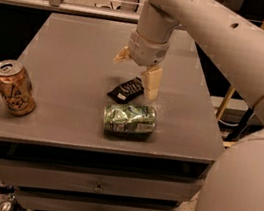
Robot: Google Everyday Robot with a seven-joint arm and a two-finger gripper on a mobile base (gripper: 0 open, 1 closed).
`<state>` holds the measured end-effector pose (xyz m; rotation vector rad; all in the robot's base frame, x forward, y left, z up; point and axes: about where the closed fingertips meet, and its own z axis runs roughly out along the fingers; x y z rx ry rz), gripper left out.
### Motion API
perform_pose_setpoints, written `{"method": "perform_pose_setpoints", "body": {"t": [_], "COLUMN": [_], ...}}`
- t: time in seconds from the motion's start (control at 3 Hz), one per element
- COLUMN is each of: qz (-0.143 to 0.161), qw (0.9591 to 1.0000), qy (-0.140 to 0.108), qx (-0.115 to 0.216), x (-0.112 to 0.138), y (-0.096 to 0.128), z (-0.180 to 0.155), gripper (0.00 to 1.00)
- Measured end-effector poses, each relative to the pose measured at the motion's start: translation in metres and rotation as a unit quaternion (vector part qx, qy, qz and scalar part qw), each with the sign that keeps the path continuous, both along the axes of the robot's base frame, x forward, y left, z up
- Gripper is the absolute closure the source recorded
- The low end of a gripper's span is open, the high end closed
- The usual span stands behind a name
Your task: Move rxbar chocolate near green can
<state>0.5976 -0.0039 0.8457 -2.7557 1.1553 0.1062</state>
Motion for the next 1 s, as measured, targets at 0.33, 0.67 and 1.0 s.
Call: {"method": "perform_pose_setpoints", "body": {"t": [0.33, 0.67, 1.0], "qz": [-0.009, -0.046, -0.090], "qw": [0.9999, 0.9981, 0.9940], "qy": [-0.009, -0.039, -0.055], "qx": [0.003, -0.013, -0.029], "x": [0.003, 0.003, -0.008], "y": [0.000, -0.017, -0.044], "z": [0.001, 0.018, 0.034], "gripper": [0.00, 0.00, 0.00]}}
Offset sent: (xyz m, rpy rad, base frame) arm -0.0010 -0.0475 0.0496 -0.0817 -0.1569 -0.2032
